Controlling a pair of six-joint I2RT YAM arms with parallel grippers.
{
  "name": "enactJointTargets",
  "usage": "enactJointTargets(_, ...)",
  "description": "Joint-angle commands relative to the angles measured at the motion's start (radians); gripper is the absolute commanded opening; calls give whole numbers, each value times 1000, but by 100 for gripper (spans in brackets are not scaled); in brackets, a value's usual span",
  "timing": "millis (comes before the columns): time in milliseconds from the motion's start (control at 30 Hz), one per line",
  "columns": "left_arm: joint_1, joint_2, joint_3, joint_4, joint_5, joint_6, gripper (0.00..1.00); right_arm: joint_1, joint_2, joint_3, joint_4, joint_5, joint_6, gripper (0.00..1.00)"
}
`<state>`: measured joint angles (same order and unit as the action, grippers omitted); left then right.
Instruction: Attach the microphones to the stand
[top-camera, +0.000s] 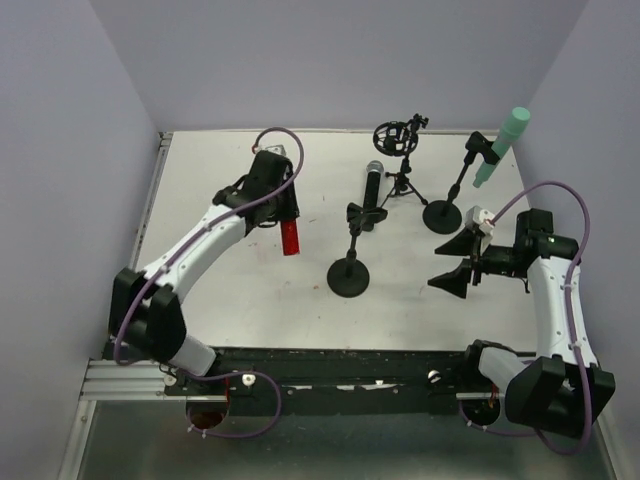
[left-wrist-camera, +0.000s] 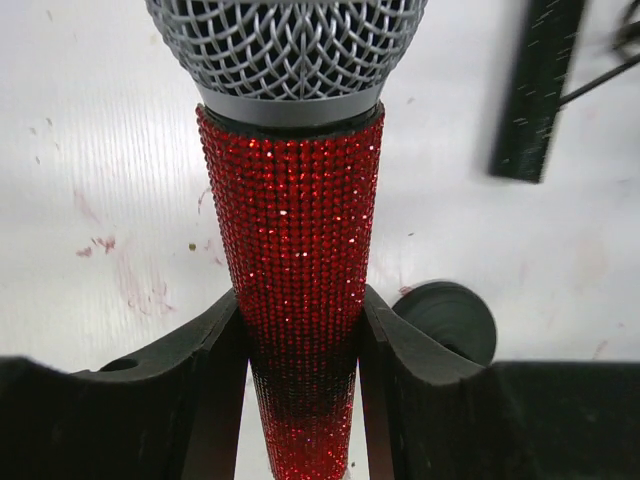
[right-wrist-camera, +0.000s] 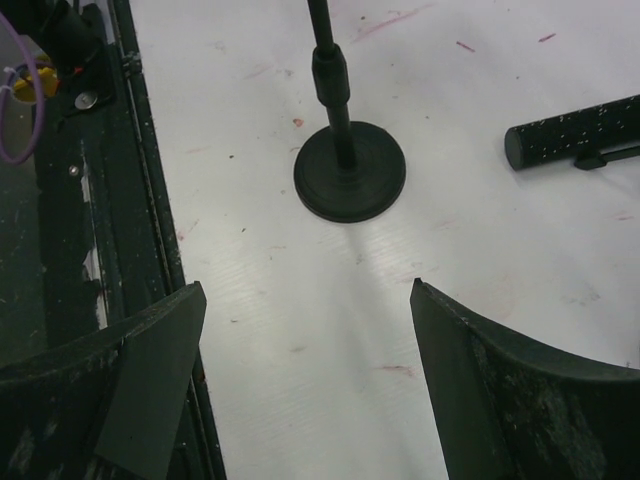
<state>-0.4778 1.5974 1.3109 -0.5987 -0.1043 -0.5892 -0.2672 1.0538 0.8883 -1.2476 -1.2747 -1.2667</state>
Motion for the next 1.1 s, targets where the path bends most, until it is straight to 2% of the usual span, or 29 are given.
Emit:
enactJointTargets(0,2,-265,-151,278,55,190,0,8,12,121,-55,24,3,92)
enactJointTargets(200,-5,-597,-331,565,276,341,0,6,51,314,-108,3,64,92)
enactJointTargets(300,-22,-701,-343,680,388,362,0,11,75,388,-110,-54,118,94)
enactJointTargets(367,-45,-721,-299,714,457,364,0,17,93,451,-105,-84,159,94)
enactJointTargets(500,-154,-659,-144,695,517,394,0,26,132,587,-49,-143,330,94)
enactJointTargets(600,-258,-570,-23,685,535,420,0,26,141,650,118,-210,585,94)
enactJointTargets(700,-330,-466,100,701,561,416,0,28,101,629,470,-285,977,94)
enactJointTargets(767,-370,-389,168,712,569,410,0,28,52,569,836,-304,1380,94)
enactJointTargets(800,-389,-343,201,718,581,405,0,28,51,577,914,-305,1438,94)
enactJointTargets(900,-446,-245,270,746,597,384,0,28,60,638,902,-302,1484,94)
enactJointTargets(1067,-510,-114,370,738,617,377,0,28,48,626,1022,-301,1641,94)
